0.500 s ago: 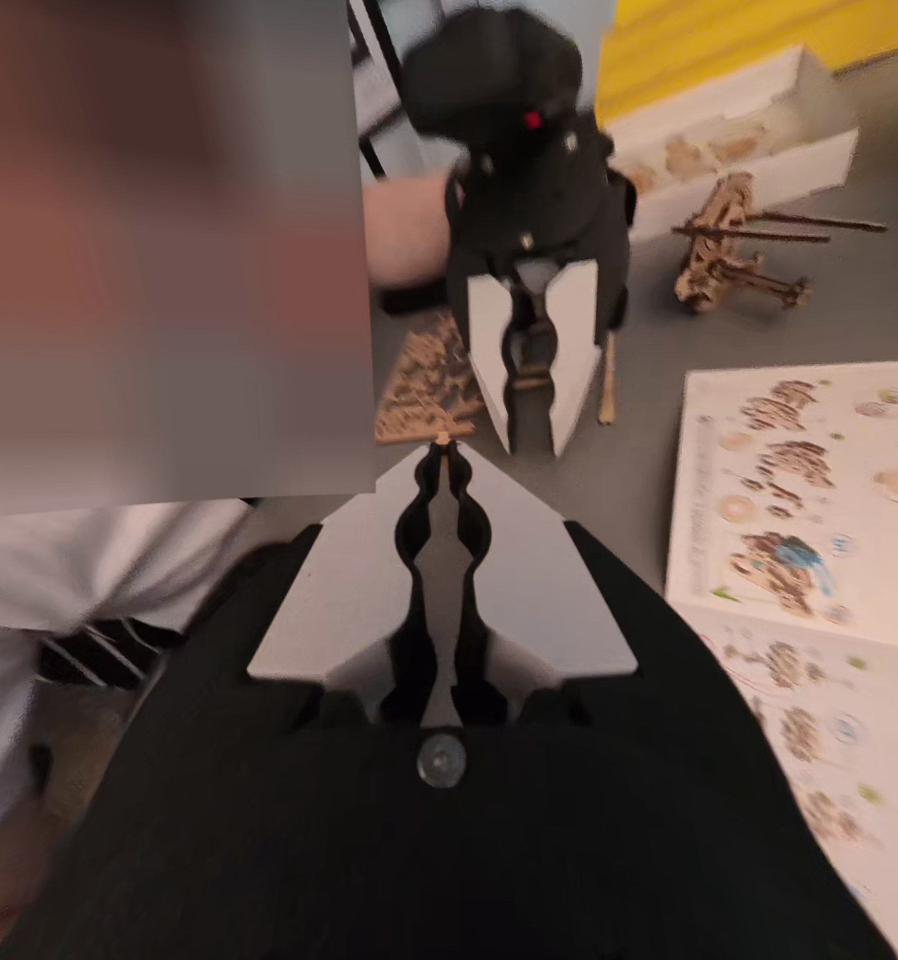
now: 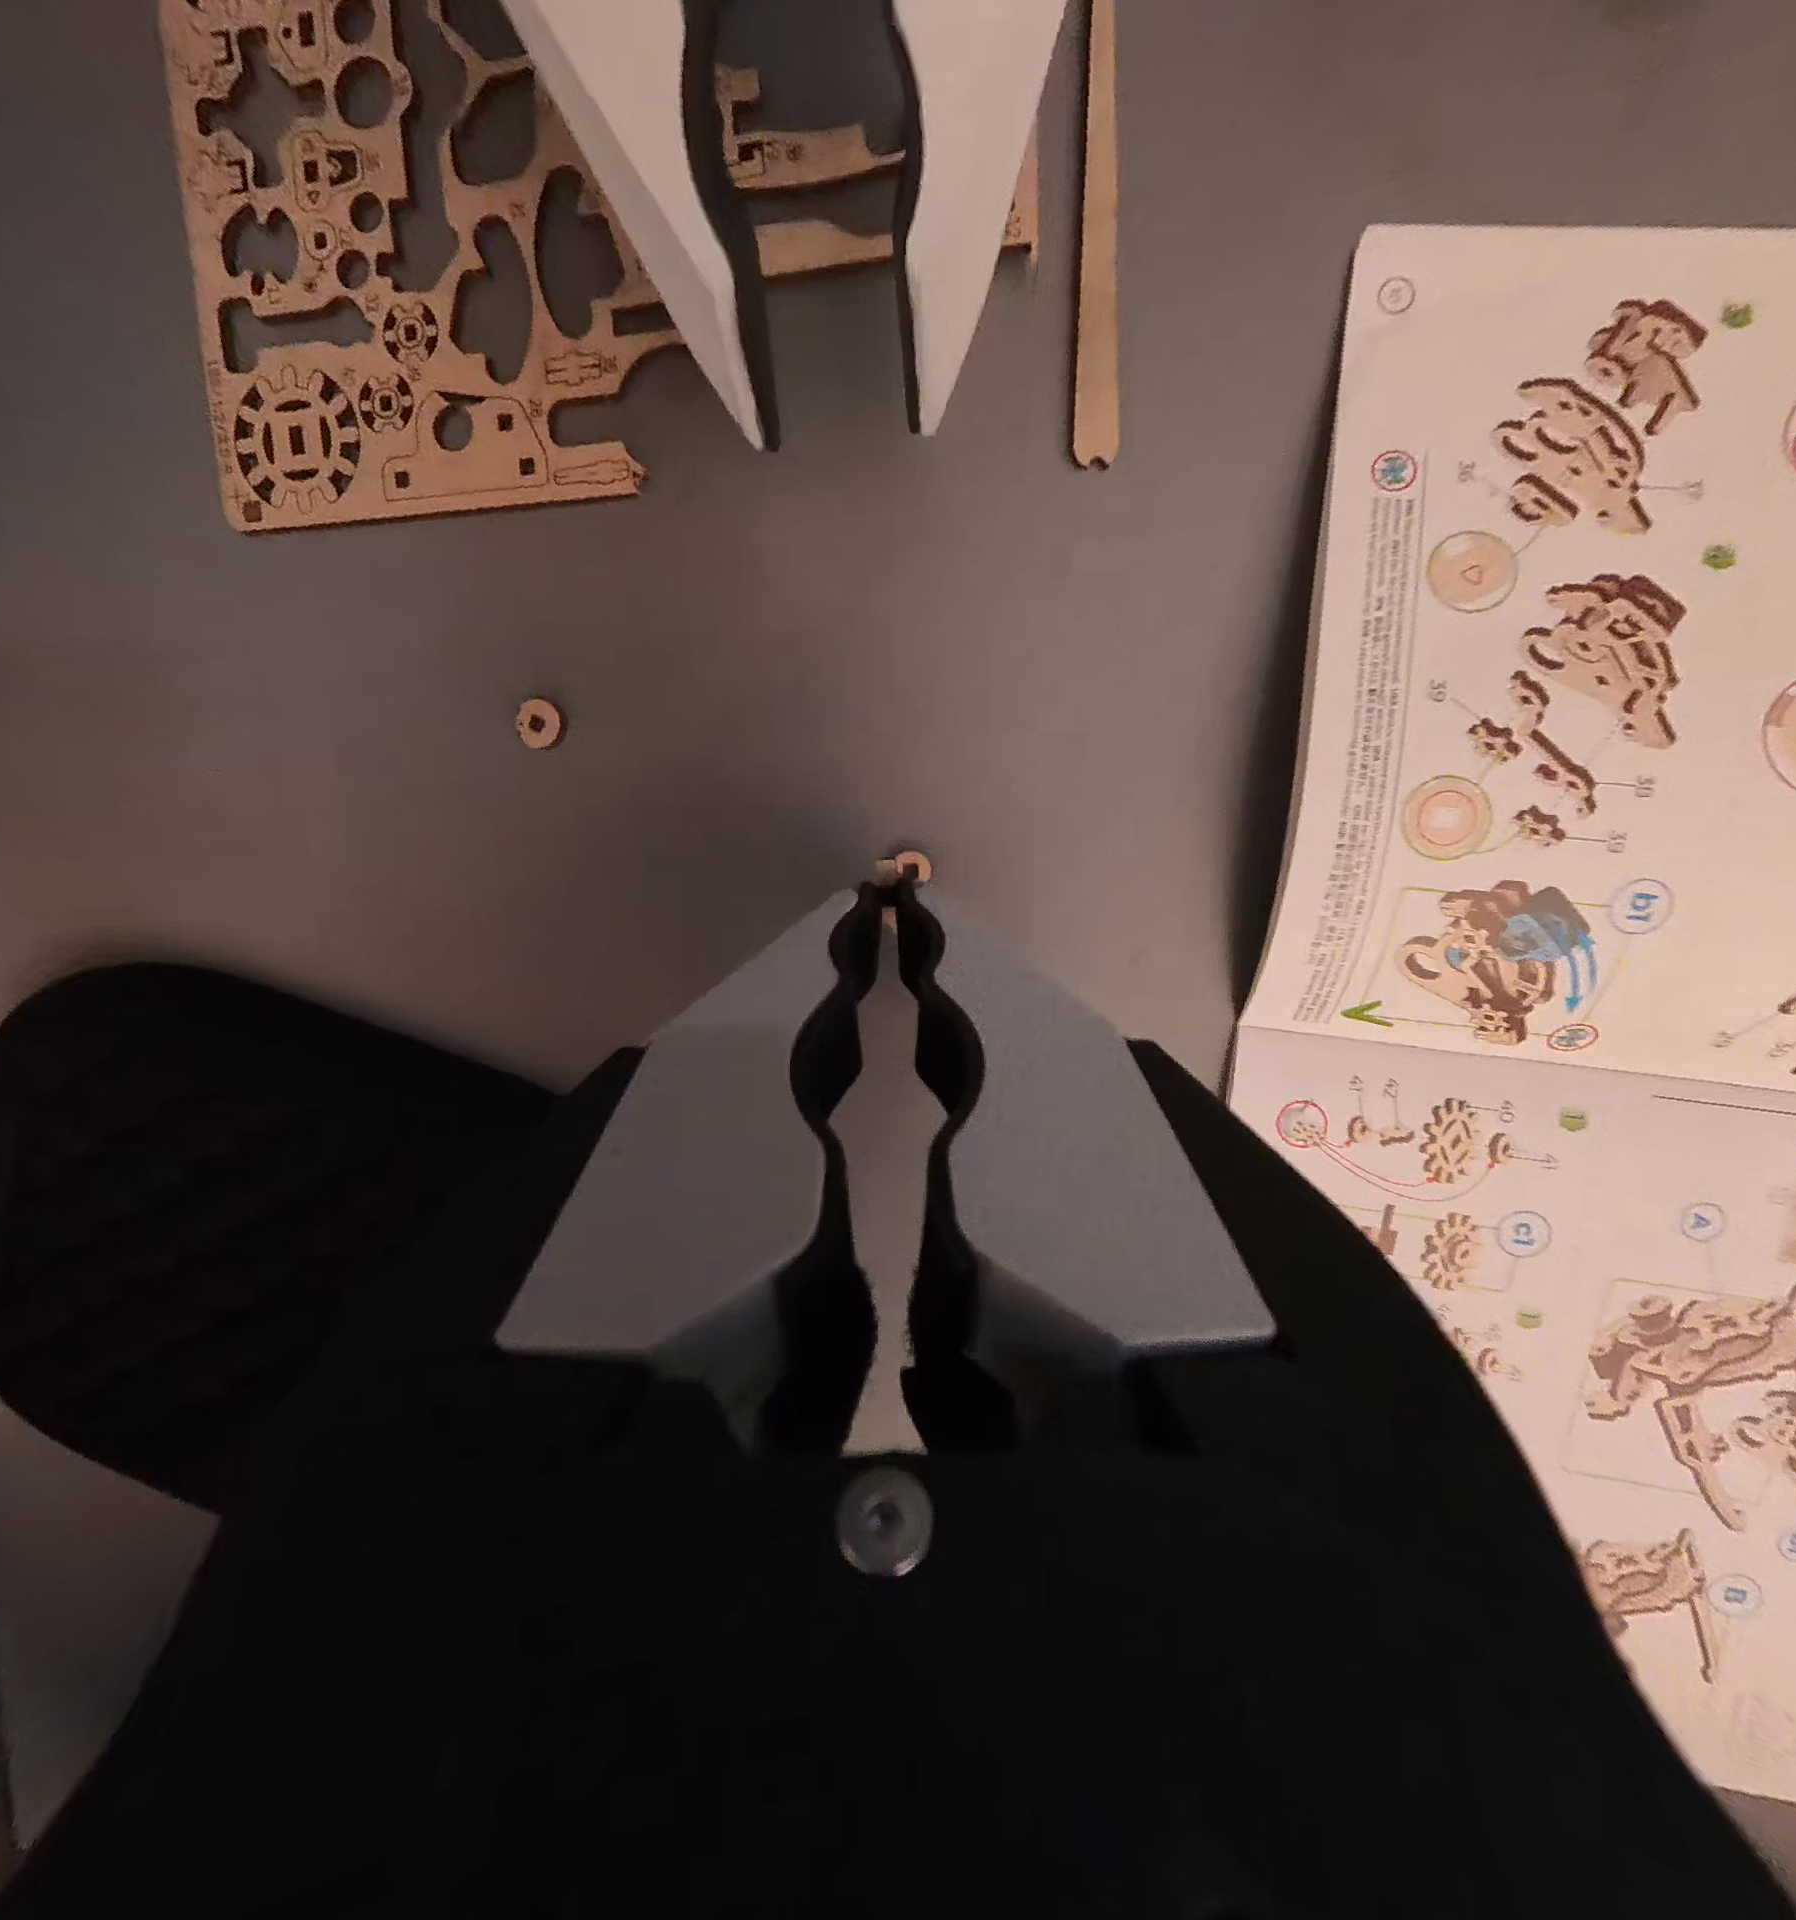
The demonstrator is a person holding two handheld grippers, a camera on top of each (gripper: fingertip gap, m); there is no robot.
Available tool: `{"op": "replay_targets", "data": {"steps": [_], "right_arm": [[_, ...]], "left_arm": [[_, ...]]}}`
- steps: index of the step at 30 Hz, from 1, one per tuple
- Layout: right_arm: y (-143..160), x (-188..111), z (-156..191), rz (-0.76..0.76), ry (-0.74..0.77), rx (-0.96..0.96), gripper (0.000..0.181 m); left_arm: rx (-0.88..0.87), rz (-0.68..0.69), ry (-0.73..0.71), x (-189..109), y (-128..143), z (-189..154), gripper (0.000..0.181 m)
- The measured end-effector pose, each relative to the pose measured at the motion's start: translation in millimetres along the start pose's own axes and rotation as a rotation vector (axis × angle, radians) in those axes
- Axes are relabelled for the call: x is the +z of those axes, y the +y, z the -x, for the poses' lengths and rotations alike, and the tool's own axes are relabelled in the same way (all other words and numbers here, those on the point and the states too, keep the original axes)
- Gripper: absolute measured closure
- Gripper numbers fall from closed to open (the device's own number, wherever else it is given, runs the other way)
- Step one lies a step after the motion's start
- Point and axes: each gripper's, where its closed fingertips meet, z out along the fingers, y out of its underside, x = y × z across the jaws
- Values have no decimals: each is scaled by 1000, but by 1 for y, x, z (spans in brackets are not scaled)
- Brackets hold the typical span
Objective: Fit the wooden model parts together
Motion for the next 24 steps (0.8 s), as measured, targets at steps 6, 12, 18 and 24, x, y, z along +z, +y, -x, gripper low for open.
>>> {"op": "replay_targets", "data": {"steps": [6,12,18,24], "right_arm": [[-2,5,-4,14,-23,6,180],[-2,7,-3,10,-61,15,180],[-1,10,-3,15,-69,21,180],[1,12,-4,25,-60,15,180]], "left_arm": [[3,-9,0,-1,0,0,161],[-1,-17,-2,-2,-1,1,161],[-2,-19,-2,-3,-1,2,161],[-1,-18,-1,-2,-1,1,161]]}}
